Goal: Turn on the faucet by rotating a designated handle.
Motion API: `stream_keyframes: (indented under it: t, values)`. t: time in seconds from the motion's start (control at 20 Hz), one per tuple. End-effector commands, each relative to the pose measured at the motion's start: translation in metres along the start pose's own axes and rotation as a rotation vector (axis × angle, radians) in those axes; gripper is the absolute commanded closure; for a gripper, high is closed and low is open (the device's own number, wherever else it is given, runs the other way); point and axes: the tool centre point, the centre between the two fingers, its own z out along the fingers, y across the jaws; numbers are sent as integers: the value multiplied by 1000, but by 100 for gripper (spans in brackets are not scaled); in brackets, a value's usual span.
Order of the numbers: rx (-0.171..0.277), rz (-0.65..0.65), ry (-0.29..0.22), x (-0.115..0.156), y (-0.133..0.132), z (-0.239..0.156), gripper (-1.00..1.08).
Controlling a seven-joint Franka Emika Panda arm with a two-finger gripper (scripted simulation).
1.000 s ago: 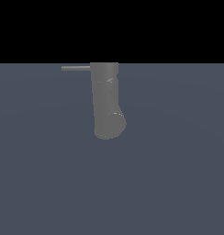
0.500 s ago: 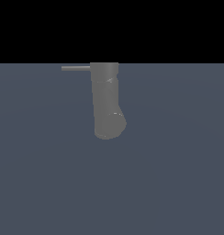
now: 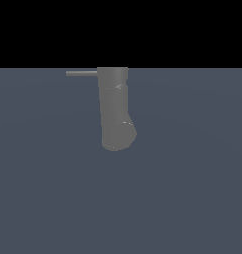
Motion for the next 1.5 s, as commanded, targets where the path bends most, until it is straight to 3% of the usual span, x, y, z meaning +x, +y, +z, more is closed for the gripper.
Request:
stream_keyframes:
  t: [0.0, 0.65, 1.45]
  values:
    - [11, 59, -9, 13, -8, 6, 108]
    - [28, 374, -46, 73, -54, 49, 108]
    - [-14, 767, -36, 135, -112, 118, 108]
